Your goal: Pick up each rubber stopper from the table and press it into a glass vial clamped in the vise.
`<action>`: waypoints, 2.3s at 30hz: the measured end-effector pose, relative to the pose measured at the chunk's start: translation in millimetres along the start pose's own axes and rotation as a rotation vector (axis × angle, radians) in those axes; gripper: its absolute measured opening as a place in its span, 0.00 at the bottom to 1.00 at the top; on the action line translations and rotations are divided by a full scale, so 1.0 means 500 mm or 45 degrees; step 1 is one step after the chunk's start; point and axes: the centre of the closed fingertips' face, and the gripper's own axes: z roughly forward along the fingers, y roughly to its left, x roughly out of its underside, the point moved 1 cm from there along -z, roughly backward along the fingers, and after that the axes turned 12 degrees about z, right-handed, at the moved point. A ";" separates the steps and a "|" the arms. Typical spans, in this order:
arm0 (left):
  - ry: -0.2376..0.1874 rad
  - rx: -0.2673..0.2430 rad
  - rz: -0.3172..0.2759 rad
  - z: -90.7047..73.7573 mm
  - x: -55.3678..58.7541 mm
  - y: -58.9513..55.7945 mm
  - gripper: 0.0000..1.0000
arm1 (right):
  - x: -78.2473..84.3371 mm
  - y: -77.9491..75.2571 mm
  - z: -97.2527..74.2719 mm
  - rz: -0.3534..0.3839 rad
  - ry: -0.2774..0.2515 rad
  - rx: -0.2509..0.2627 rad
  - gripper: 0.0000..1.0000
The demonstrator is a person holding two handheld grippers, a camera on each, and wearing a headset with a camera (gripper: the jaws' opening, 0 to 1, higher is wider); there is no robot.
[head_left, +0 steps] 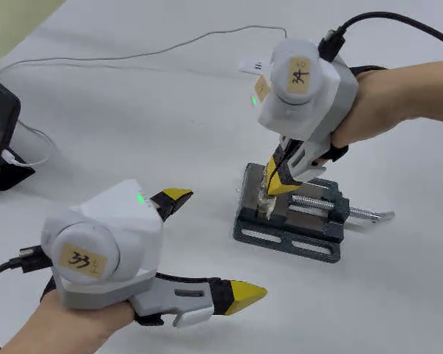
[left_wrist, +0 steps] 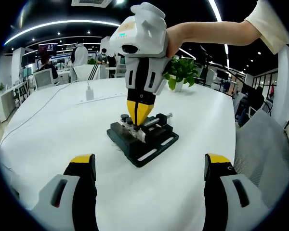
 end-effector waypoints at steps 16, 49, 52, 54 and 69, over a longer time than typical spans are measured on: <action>-0.006 0.007 0.057 -0.003 -0.040 0.004 0.93 | -0.005 0.004 0.000 -0.076 0.109 0.112 0.00; 0.018 -0.007 0.059 -0.007 -0.026 0.021 0.95 | 0.028 0.040 -0.024 0.270 -0.426 0.204 0.69; 0.019 -0.006 0.061 -0.008 -0.026 0.021 0.95 | 0.045 0.040 -0.028 0.351 -0.497 0.256 0.77; 0.020 -0.004 0.063 -0.008 -0.026 0.022 0.95 | 0.057 0.042 -0.033 0.406 -0.548 0.283 0.83; 0.048 0.015 0.072 -0.009 -0.010 0.029 0.95 | 0.161 0.076 -0.057 0.674 -0.759 0.412 0.99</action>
